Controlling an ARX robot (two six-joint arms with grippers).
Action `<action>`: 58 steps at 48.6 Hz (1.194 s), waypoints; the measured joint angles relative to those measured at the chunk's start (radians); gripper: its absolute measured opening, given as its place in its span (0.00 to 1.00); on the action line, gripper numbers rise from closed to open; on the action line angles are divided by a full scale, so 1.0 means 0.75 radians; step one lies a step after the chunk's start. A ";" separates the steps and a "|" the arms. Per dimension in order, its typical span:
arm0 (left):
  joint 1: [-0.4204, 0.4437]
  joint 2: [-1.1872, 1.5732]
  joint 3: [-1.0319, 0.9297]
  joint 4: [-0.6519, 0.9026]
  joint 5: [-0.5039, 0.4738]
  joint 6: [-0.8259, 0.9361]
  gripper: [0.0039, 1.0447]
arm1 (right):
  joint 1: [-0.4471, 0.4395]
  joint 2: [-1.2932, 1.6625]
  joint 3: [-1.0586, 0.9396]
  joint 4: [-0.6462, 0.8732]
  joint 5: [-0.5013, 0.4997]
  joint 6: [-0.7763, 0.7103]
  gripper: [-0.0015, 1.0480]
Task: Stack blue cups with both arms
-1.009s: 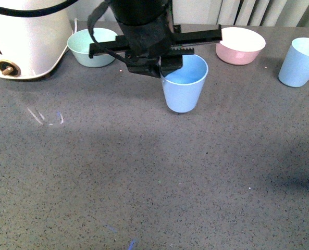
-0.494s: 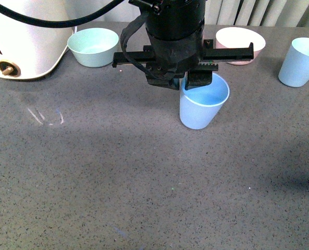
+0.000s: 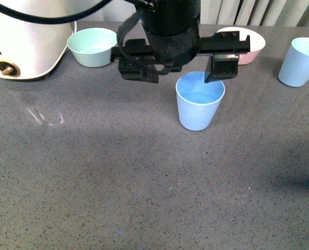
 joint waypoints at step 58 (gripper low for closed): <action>0.605 -1.249 -1.742 1.756 -0.124 0.617 0.01 | 0.000 0.000 0.000 0.000 -0.001 0.000 0.91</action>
